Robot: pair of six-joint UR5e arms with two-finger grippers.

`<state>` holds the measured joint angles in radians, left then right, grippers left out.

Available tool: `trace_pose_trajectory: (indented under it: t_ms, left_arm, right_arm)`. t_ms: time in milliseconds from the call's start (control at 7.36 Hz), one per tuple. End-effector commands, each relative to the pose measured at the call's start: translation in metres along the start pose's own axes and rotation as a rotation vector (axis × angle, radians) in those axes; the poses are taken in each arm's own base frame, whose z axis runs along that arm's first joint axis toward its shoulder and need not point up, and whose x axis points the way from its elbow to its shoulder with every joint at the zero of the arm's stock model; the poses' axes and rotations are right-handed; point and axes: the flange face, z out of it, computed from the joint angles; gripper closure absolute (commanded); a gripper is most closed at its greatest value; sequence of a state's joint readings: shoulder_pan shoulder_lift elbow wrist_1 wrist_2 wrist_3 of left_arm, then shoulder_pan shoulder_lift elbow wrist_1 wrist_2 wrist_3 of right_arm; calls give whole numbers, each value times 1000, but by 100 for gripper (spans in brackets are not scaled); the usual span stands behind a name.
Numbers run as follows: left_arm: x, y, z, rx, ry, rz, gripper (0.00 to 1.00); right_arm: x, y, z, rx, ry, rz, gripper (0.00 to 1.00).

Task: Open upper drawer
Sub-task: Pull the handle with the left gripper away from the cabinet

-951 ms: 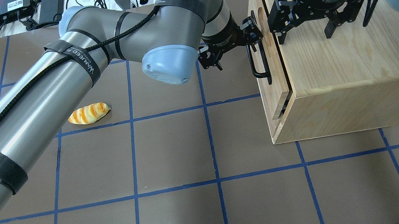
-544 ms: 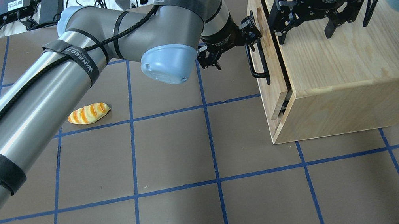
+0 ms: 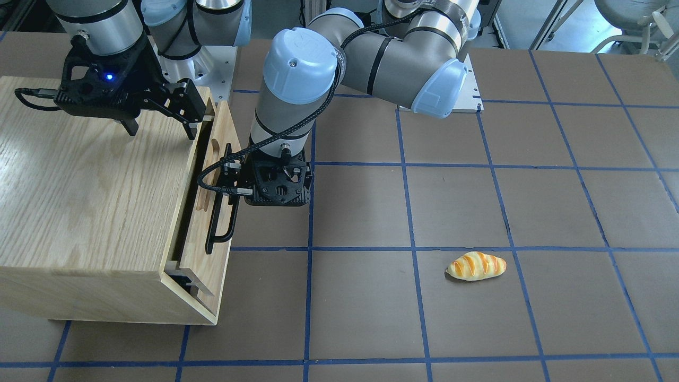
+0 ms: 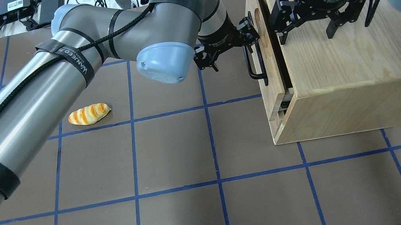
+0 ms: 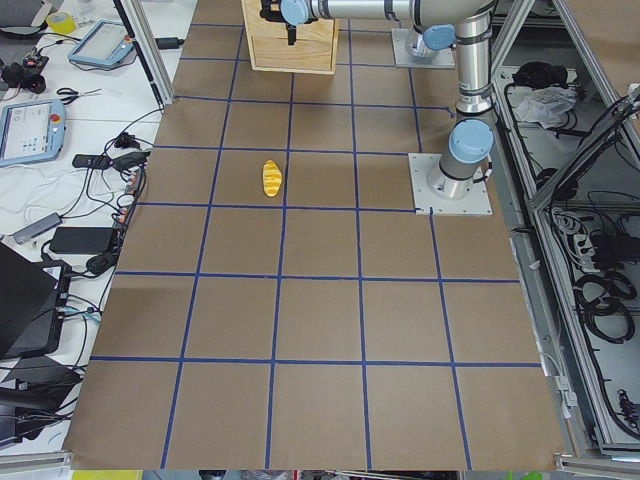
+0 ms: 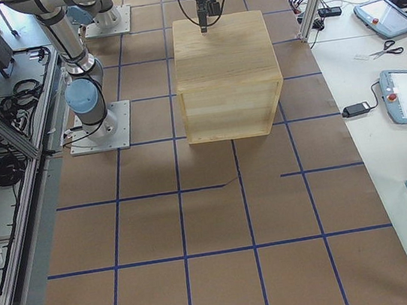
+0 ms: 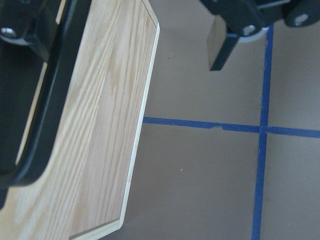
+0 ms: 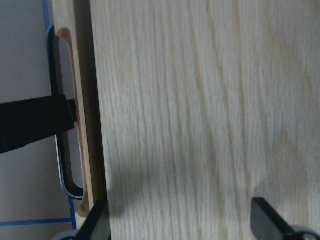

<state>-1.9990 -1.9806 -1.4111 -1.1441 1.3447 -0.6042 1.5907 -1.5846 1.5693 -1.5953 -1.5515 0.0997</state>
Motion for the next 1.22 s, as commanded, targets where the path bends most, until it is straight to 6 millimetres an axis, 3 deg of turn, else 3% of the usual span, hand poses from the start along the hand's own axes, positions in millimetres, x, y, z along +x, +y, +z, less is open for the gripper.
trace_pose_trajectory:
  t_ms: [0,544,1087]
  left_arm:
    - [-10,-6,-2,-5,-16,13,0]
    - [-31,-23,-10,-2,-35,-13,0]
    - [-63,-50,-22,-9,-51,-56,0]
  right_arm:
    - [0,0,0,0,1,0,0]
    - [0,0,0,0,-1,0,0]
    - [0,0,0,0,-1,0,0]
